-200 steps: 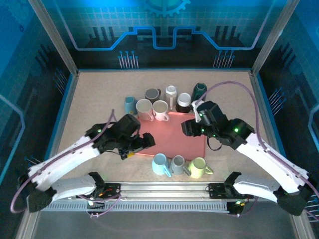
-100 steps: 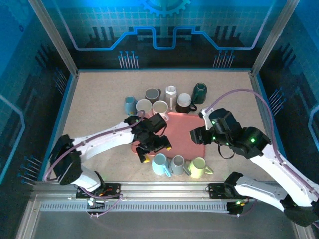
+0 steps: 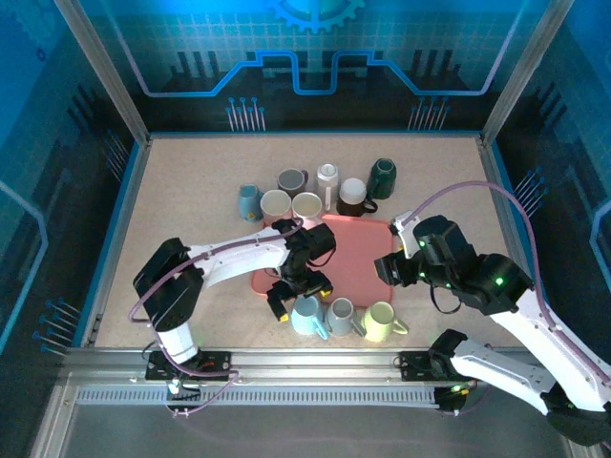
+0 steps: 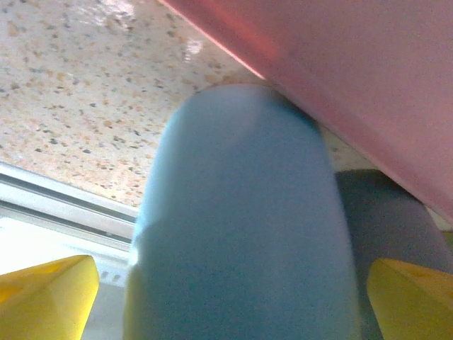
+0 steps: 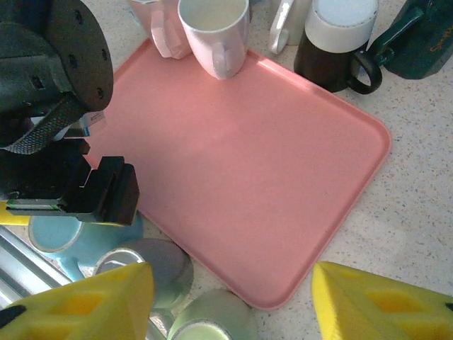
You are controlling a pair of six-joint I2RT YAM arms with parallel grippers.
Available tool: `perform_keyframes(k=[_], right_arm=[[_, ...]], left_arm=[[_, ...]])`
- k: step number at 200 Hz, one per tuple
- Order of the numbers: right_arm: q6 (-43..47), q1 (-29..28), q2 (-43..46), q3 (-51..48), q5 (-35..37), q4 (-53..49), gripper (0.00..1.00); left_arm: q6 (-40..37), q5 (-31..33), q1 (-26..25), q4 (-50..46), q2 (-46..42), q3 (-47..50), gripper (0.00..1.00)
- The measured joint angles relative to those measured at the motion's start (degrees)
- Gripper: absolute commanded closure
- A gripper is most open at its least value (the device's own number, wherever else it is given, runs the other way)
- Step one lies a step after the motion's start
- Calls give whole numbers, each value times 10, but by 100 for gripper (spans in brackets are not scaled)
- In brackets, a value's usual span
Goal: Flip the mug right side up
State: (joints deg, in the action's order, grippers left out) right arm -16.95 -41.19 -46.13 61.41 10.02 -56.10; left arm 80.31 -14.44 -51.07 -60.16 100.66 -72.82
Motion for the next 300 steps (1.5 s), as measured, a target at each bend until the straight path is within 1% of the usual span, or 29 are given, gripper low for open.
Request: perform_keyframes(k=[68, 86, 113, 153, 178, 204, 238, 261, 271, 283, 300], right_arm=[[3, 0, 2, -16, 0, 0, 38], [3, 0, 2, -20, 0, 0, 38], [3, 0, 1, -26, 0, 0, 39], [3, 0, 0, -26, 0, 0, 39], [3, 0, -1, -25, 0, 0, 39], [1, 0, -8, -23, 0, 0, 39], [1, 0, -24, -3, -9, 0, 38], [6, 0, -42, 23, -28, 0, 38], [9, 0, -51, 38, -36, 0, 38], [13, 4, -65, 61, -54, -3, 37], [14, 26, -98, 108, -106, -9, 36]], left_arm=[[37, -11, 0, 20, 6, 17, 14], [41, -15, 0, 25, 16, 17, 18], [49, -24, 0, 29, 16, 18, 26], [53, -23, 6, 39, -10, 45, 34], [51, -11, 14, 35, -28, 60, 34], [37, 23, 24, 16, -51, 61, 35], [-4, 85, 34, -19, -139, 59, 35], [-59, 120, 43, -3, -230, 59, 35], [-87, 129, 48, 26, -278, 66, 35], [-122, 132, 57, 85, -344, 92, 35], [-169, 131, 77, 171, -442, 141, 35]])
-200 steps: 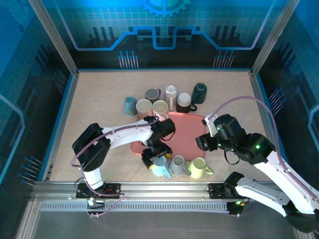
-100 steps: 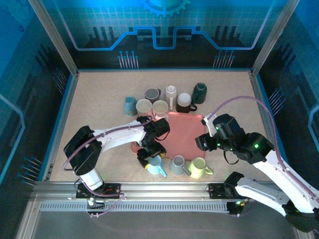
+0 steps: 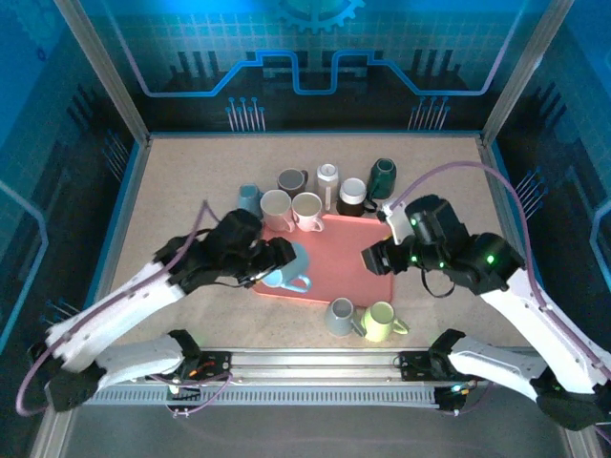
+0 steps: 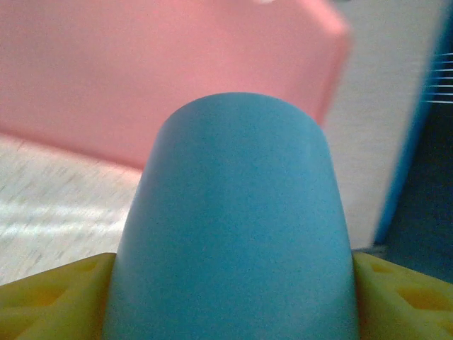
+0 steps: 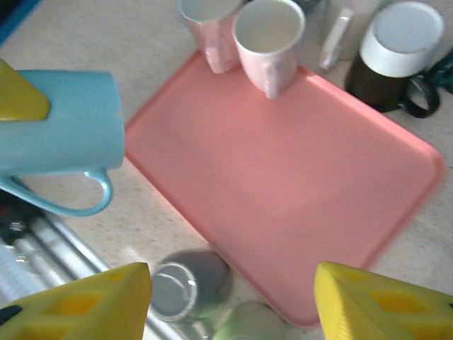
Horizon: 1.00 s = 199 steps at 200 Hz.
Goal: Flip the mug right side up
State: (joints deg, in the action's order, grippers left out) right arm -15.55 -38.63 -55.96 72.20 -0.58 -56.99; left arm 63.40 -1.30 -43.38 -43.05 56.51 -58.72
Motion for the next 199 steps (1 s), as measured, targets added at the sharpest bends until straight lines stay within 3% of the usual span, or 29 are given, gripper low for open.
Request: perform_keyframes(k=[29, 75, 142, 199], right_arm=[[-16, 33, -69, 84, -122, 3, 32], [-89, 53, -146, 126, -341, 52, 22], [-119, 60, -163, 127, -470, 92, 28], [-143, 60, -163, 76, -512, 139, 47]], left_arm=[[-73, -13, 38, 129, -106, 61, 35], [-143, -62, 59, 332, -156, 118, 37], [-138, -136, 64, 472, -143, 136, 38], [-120, -179, 64, 512, -136, 136, 41]])
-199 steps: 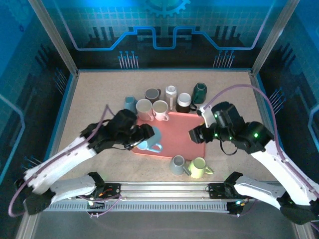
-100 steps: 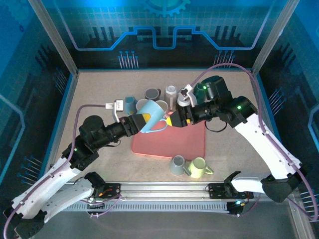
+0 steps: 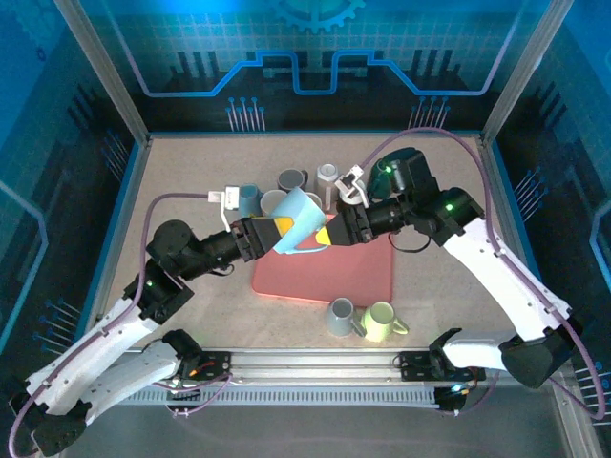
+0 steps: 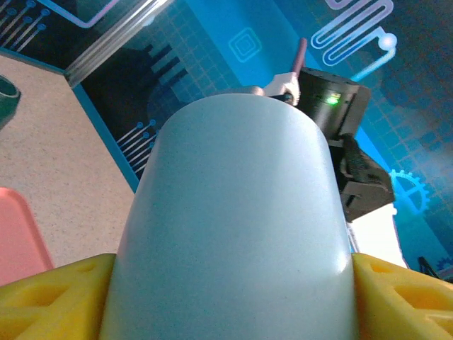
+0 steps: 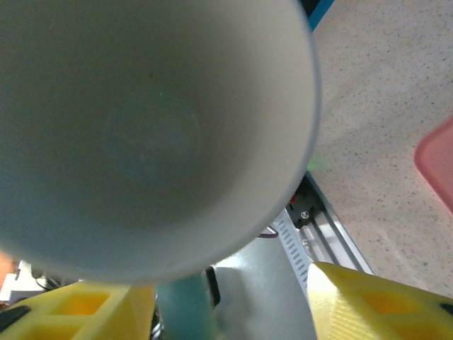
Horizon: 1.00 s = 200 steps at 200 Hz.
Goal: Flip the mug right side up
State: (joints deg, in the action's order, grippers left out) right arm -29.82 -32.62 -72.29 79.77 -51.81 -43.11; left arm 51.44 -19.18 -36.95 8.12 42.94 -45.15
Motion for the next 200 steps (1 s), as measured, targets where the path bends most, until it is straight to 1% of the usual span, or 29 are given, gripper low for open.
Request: perform_keyframes(k=[8, 28, 48, 59, 63, 72, 79, 93, 108, 119, 131, 146, 176, 200], right_arm=[[-11, 0, 0, -7, -7, 15, 52], [-39, -1, 0, -19, -25, 56, 69], [-67, -3, 0, -31, -46, 97, 89], [-78, -3, 2, -44, -59, 123, 100], [-81, -3, 3, -49, -62, 134, 100], [-95, -3, 6, -57, -70, 147, 100], [-100, -3, 7, -63, -74, 156, 100], [-112, -3, 8, -69, -73, 166, 100], [-115, 0, 8, -71, -60, 162, 100], [-105, 2, 10, -71, -47, 150, 100], [-80, 5, 17, -70, -18, 123, 100], [-36, 5, 32, -69, 42, 78, 100], [56, 5, 70, -70, 229, 5, 100], [125, 1, 105, -92, 372, 1, 100]], left_arm=[[2, -4, 0, 3, 2, 0, 42], [6, -7, 3, 3, 5, 3, 43], [9, -7, 6, 2, 5, 5, 44], [17, -7, 9, 4, 4, 5, 41], [18, -7, 9, 3, 3, 5, 37], [18, -8, 10, 4, 1, 8, 26], [18, -9, 10, 3, 0, 10, 16], [15, -11, 9, 1, -2, 13, 2], [7, -12, 7, -10, -7, 16, 1], [3, -1, 6, -29, -17, 16, 1], [-7, 17, 6, -58, -31, 16, 1], [-21, 49, 6, -104, -52, 16, 1], [-52, 122, 5, -204, -78, 2, 1], [-65, 181, 5, -274, -78, -7, 1]])
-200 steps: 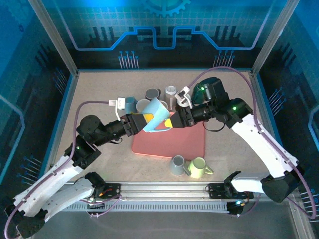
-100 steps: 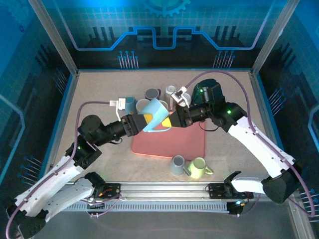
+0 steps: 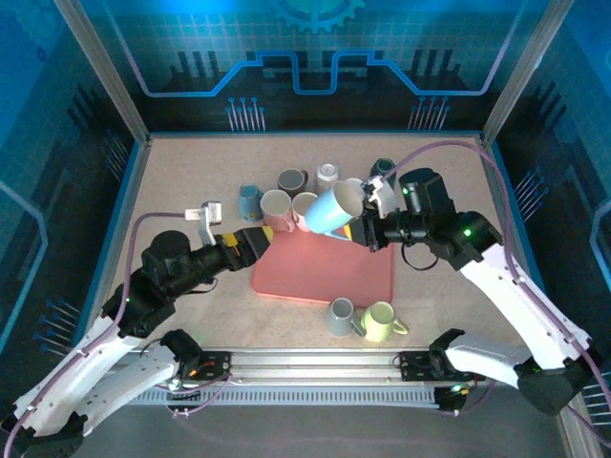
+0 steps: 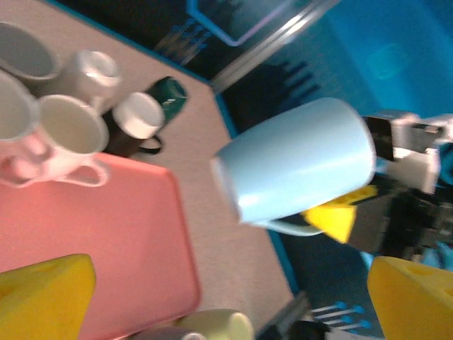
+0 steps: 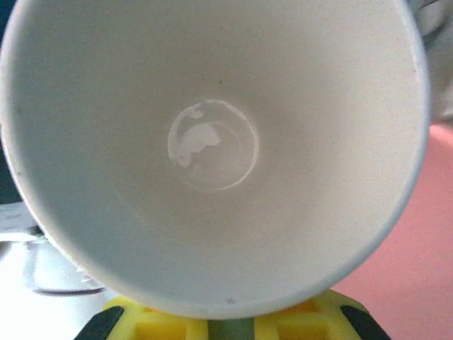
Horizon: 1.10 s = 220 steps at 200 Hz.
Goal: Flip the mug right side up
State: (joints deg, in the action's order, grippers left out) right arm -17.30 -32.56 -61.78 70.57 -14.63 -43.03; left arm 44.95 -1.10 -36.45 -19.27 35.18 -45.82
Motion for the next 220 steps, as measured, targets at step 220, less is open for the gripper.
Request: perform_keyframes(k=[220], right_arm=[[92, 16, -220, -111, 242, 196, 100]], left_arm=[[-1, 73, 0, -75, -19, 48, 1]])
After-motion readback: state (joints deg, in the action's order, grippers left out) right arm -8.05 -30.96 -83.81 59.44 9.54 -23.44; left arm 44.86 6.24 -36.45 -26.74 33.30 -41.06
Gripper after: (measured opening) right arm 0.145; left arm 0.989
